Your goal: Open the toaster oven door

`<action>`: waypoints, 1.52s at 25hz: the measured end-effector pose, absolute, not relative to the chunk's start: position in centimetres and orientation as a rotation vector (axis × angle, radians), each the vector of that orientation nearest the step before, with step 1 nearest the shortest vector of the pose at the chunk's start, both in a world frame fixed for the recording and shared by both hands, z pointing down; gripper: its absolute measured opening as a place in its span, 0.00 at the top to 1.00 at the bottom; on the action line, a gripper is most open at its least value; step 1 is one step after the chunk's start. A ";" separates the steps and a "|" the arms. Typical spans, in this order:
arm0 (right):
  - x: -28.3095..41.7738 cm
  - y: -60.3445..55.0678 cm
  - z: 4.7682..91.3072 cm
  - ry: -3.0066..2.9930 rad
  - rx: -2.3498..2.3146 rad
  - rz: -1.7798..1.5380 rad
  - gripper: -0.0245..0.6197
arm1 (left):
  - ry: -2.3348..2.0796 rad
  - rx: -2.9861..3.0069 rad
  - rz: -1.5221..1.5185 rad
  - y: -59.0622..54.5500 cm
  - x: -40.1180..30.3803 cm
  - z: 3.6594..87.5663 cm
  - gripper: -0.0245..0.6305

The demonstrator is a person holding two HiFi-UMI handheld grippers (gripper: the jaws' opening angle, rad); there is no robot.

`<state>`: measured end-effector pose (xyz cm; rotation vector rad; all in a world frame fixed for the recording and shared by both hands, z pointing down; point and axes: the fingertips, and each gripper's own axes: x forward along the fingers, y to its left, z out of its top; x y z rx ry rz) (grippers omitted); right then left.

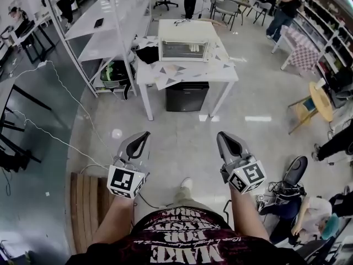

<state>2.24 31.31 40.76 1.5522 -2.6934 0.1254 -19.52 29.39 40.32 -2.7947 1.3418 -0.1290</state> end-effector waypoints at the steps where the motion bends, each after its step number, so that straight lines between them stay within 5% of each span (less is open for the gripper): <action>1: 2.5 30.6 40.9 -2.695 1.556 0.132 0.92 | 1.343 -2.798 -0.133 28.6 -19.3 40.4 0.96; 38: 14.5 17.5 38.9 -2.772 1.564 0.101 0.92 | 1.340 -2.760 -0.149 15.0 -7.9 38.3 0.96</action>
